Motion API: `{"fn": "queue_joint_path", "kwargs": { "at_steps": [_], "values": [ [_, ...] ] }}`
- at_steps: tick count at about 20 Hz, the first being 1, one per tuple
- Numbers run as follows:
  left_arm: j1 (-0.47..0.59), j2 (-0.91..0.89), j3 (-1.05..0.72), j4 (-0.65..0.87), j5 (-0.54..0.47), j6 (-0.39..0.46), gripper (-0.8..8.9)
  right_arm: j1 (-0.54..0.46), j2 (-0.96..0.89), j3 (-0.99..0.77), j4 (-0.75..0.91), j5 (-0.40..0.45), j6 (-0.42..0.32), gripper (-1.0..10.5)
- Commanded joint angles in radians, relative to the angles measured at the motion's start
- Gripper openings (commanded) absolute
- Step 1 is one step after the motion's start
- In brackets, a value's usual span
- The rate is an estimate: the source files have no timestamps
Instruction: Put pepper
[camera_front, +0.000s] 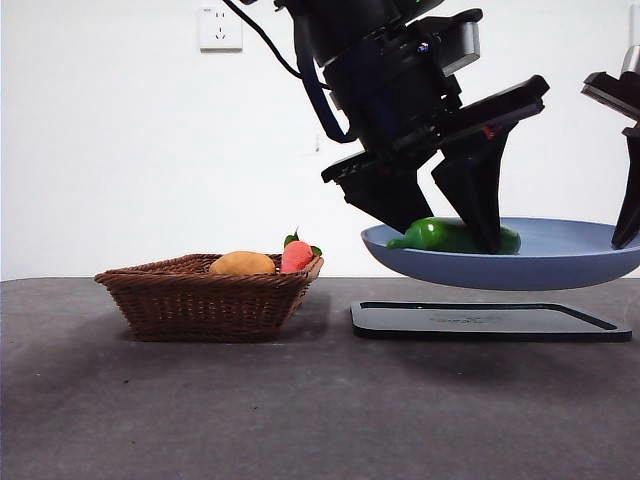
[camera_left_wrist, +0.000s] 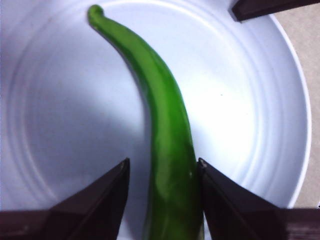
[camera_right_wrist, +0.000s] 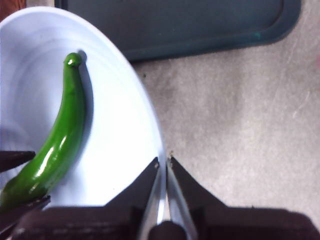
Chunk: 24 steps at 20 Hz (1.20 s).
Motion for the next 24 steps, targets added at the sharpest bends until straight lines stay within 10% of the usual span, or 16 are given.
{"fn": "queue_joint_path", "kwargs": {
  "at_steps": [1, 13, 24],
  "values": [
    [-0.013, -0.024, 0.019, 0.005, 0.000, 0.011, 2.38, 0.002, 0.010, 0.020, 0.002, -0.008, 0.006, 0.1],
    [0.010, -0.311, 0.040, -0.066, -0.003, 0.012, 2.47, -0.016, 0.044, 0.046, 0.059, 0.003, 0.055, 0.1],
    [0.021, -0.664, 0.040, -0.206, -0.056, 0.025, 2.47, -0.040, 0.476, 0.418, 0.064, 0.051, 0.058, 0.1]
  ]
}}
